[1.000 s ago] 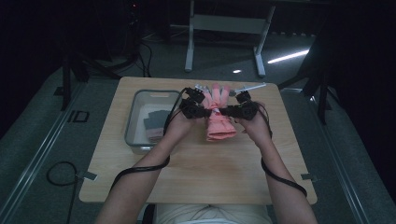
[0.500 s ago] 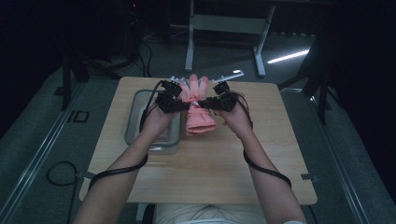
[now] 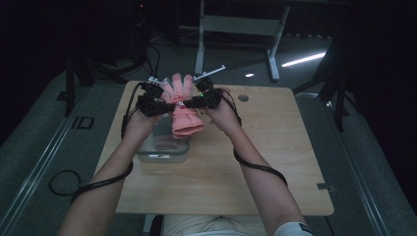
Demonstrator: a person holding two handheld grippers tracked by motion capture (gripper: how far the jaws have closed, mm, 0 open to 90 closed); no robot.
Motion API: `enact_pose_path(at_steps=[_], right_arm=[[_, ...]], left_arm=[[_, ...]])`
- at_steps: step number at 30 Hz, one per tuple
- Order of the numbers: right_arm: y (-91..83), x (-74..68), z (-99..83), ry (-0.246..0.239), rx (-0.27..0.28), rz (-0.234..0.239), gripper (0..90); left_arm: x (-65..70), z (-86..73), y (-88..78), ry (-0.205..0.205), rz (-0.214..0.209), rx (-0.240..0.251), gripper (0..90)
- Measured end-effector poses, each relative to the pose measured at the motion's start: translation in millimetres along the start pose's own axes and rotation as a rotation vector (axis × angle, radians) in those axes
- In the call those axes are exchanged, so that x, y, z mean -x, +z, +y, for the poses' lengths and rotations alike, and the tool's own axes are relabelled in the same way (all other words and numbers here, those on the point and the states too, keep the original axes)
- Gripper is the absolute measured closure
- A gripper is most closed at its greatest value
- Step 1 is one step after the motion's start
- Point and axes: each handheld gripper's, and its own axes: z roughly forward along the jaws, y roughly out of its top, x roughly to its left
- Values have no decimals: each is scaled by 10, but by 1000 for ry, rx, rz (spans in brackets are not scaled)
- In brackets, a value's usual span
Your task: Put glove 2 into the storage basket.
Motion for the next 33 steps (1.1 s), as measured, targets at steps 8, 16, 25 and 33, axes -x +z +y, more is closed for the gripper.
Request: enact_pose_path(at_steps=[8, 16, 25, 33], right_arm=[[253, -134, 156, -18, -29, 23, 671], [790, -198, 58, -10, -107, 12, 674], [1028, -151, -152, 17, -174, 19, 674], [1116, -100, -247, 17, -213, -3, 669]], left_arm=[[-336, -215, -34, -47, 31, -5, 802], [-549, -458, 226, -106, 1, -50, 802], [-599, -640, 451, -132, -20, -113, 800], [-602, -711, 576, -152, -18, -160, 799]])
